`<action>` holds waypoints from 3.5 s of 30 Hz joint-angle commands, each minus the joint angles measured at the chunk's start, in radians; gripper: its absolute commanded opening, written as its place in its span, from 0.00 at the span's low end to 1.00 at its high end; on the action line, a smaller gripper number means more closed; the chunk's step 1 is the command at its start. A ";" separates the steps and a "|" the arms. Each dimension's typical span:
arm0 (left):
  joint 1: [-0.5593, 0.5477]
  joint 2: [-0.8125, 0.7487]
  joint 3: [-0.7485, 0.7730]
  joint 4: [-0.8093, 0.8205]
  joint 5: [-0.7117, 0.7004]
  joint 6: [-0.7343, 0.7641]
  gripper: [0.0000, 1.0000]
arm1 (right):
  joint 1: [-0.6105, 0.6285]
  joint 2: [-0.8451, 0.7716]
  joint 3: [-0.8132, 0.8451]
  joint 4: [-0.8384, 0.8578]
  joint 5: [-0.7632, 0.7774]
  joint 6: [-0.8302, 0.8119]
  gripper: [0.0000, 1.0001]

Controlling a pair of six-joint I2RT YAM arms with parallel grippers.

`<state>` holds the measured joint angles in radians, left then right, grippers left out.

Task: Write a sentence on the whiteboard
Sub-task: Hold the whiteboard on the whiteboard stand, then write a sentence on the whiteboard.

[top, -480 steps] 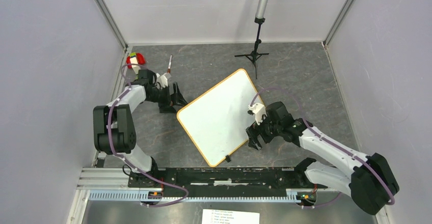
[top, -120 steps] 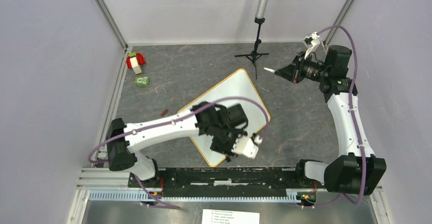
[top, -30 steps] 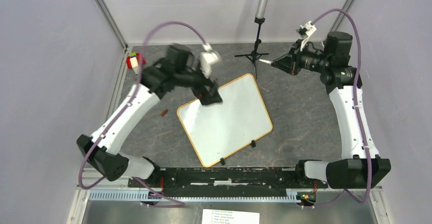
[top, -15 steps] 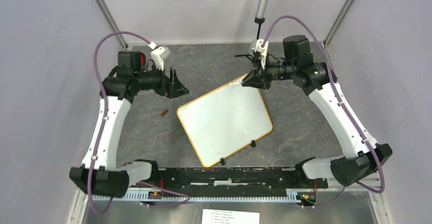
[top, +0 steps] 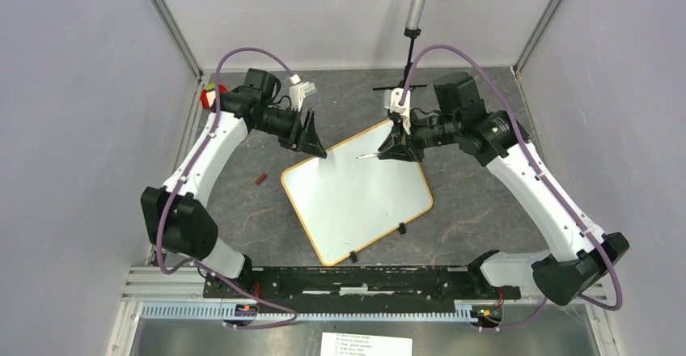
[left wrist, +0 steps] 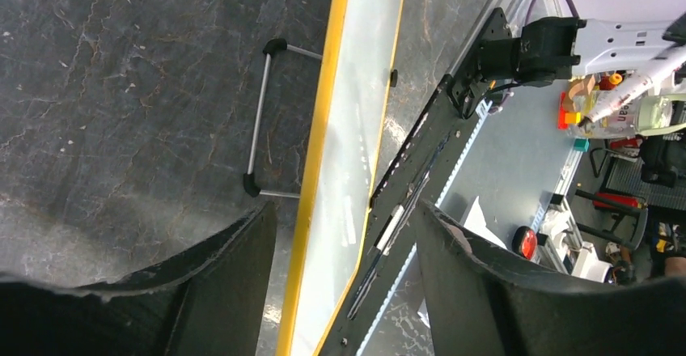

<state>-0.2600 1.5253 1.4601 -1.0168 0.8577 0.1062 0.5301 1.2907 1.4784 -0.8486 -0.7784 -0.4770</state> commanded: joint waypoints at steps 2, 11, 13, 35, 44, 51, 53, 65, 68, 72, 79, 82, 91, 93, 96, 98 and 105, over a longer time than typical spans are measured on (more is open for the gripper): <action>-0.039 0.048 0.060 0.032 -0.013 0.041 0.66 | 0.016 -0.029 0.000 -0.002 0.023 -0.021 0.00; -0.085 0.119 0.054 0.036 0.047 0.037 0.31 | 0.044 -0.026 -0.010 -0.023 0.024 -0.045 0.00; -0.102 0.133 0.065 0.015 0.047 0.063 0.21 | 0.055 -0.022 -0.015 -0.031 0.025 -0.052 0.00; -0.231 0.344 0.276 -0.393 0.087 0.459 0.03 | 0.154 -0.017 -0.066 -0.040 0.031 -0.059 0.00; -0.228 0.299 0.276 -0.427 0.057 0.453 0.02 | 0.165 -0.023 -0.068 -0.027 0.055 -0.052 0.00; -0.219 0.288 0.266 -0.319 0.044 0.319 0.54 | 0.193 -0.029 -0.106 0.050 0.098 -0.010 0.00; -0.183 0.235 0.266 -0.268 0.044 0.261 0.62 | 0.207 -0.035 -0.126 0.088 0.126 0.009 0.00; 0.088 -0.053 -0.013 -0.162 0.112 0.195 0.65 | 0.399 0.003 -0.159 0.343 0.392 0.095 0.00; 0.088 -0.065 -0.064 -0.155 0.128 0.205 0.64 | 0.437 0.046 -0.127 0.357 0.422 0.104 0.00; 0.088 -0.068 -0.094 -0.146 0.140 0.210 0.60 | 0.488 0.095 -0.101 0.365 0.455 0.109 0.00; 0.087 -0.052 -0.096 -0.142 0.162 0.216 0.41 | 0.537 0.157 -0.050 0.373 0.523 0.118 0.00; 0.088 -0.050 -0.097 -0.141 0.171 0.218 0.34 | 0.547 0.173 -0.027 0.379 0.534 0.126 0.00; 0.088 -0.044 -0.093 -0.143 0.174 0.213 0.19 | 0.570 0.213 0.003 0.370 0.575 0.121 0.00; 0.088 -0.044 -0.091 -0.143 0.175 0.214 0.16 | 0.573 0.220 0.009 0.366 0.591 0.118 0.00; 0.088 -0.043 -0.088 -0.143 0.175 0.213 0.10 | 0.573 0.227 0.017 0.367 0.616 0.119 0.00; 0.088 -0.038 -0.087 -0.142 0.176 0.214 0.08 | 0.573 0.231 0.021 0.368 0.640 0.121 0.00; 0.088 -0.033 -0.084 -0.142 0.181 0.216 0.02 | 0.574 0.238 0.013 0.377 0.657 0.120 0.00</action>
<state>-0.1699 1.4799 1.3605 -1.1702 0.9970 0.3298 1.0977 1.5253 1.4456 -0.5087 -0.1490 -0.3634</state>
